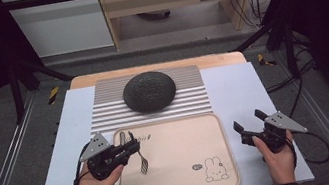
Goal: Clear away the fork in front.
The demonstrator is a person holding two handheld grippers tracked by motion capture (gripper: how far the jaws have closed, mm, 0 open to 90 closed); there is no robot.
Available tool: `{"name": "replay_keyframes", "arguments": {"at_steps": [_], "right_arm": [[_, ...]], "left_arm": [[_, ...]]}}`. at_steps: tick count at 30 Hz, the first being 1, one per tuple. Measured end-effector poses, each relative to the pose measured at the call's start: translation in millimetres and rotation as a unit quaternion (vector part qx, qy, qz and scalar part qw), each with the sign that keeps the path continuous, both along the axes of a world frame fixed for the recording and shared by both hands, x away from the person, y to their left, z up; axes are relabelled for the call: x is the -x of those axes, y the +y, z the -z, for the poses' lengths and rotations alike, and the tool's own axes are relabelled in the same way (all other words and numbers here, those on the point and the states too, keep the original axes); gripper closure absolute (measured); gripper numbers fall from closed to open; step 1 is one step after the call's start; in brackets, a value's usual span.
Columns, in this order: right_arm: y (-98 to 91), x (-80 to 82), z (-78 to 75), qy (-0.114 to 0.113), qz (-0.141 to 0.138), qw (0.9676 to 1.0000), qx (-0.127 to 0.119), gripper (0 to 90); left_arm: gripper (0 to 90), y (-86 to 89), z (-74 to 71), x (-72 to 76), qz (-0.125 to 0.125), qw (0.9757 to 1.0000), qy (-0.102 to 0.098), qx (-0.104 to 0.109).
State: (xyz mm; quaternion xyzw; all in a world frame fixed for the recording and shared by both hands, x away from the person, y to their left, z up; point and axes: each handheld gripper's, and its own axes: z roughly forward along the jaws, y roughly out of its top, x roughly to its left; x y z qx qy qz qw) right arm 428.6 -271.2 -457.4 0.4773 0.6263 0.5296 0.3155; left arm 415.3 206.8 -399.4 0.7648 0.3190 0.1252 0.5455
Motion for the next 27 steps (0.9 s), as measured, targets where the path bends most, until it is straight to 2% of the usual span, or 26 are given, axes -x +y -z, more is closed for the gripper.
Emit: {"name": "replay_keyframes", "arguments": {"at_steps": [6, 15, 21, 27], "right_arm": [[-1.4, -1.1, 2.6, 0.006, 0.007, 1.0, -0.001, 7.1], [-3.8, -1.6, 3.7, 0.009, 0.015, 0.9998, -0.007, 7.6], [-3.9, -2.0, 4.4, 0.011, 0.018, 0.9998, -0.007, 7.6], [-4.0, -2.0, 4.7, 0.012, 0.018, 0.9997, -0.009, 7.4]], "left_arm": [[80.6, 13.6, -1.6, 11.9, -0.014, 0.9999, 0.004, 0.001], [80.5, 13.9, -4.2, 18.8, -0.017, 0.9996, 0.003, -0.021], [80.3, 9.4, 1.2, 2.0, -0.035, 0.999, 0.003, -0.027], [82.3, 4.5, 10.9, -21.6, -0.057, 0.9979, 0.015, -0.027]]}}
